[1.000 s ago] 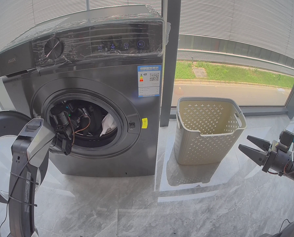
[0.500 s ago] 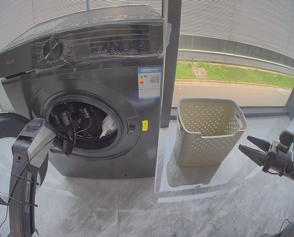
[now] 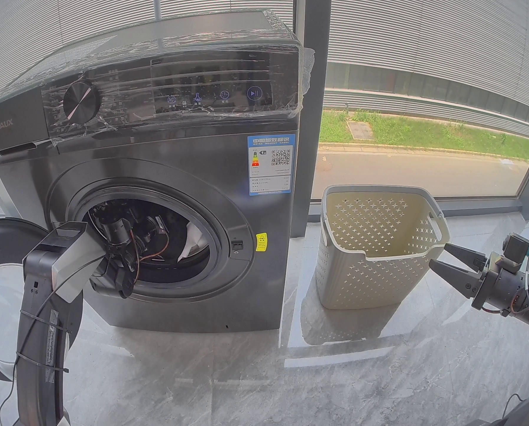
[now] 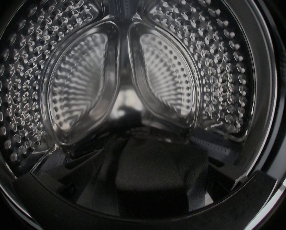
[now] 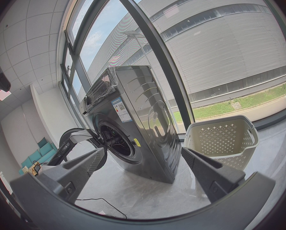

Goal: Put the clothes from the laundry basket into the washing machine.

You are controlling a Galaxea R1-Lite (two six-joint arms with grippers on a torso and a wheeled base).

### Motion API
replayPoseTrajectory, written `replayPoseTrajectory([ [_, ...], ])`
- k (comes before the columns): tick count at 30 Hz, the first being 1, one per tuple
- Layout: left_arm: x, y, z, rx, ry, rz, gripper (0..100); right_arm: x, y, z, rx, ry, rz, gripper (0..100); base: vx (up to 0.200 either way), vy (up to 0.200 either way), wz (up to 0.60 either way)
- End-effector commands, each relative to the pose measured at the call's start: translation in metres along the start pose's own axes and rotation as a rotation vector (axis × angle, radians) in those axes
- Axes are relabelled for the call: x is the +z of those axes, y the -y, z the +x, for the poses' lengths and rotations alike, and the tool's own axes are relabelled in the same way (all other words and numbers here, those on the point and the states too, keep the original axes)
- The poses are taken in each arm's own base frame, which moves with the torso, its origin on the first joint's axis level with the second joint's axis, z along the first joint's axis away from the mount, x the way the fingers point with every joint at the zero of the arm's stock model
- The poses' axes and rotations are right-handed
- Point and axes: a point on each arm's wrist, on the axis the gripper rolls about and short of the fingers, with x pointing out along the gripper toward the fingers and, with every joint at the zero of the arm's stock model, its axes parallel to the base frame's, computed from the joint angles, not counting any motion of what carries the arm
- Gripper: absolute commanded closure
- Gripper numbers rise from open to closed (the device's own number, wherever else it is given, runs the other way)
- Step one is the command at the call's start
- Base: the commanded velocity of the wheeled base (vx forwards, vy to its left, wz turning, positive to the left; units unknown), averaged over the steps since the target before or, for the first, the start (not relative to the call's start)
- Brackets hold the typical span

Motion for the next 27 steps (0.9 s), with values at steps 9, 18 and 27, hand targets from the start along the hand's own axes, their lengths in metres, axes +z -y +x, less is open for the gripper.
replayPoseTrajectory([
  [9, -0.008, 0.003, -0.013, -0.044, 0.013, 0.067, 0, 0.000, 0.000, 0.000, 0.000, -0.002, 0.001, 0, 0.000, 0.000, 0.00],
  [18, 0.012, 0.004, -0.008, -0.031, -0.065, 0.095, 0, 0.000, 0.000, 0.000, 0.001, -0.001, 0.000, 0, 0.000, 0.000, 0.00],
  [27, 0.042, 0.000, 0.014, -0.021, 0.011, 0.137, 0, 0.001, 0.000, 0.001, 0.003, 0.005, -0.004, 0, 0.000, 0.000, 0.00],
])
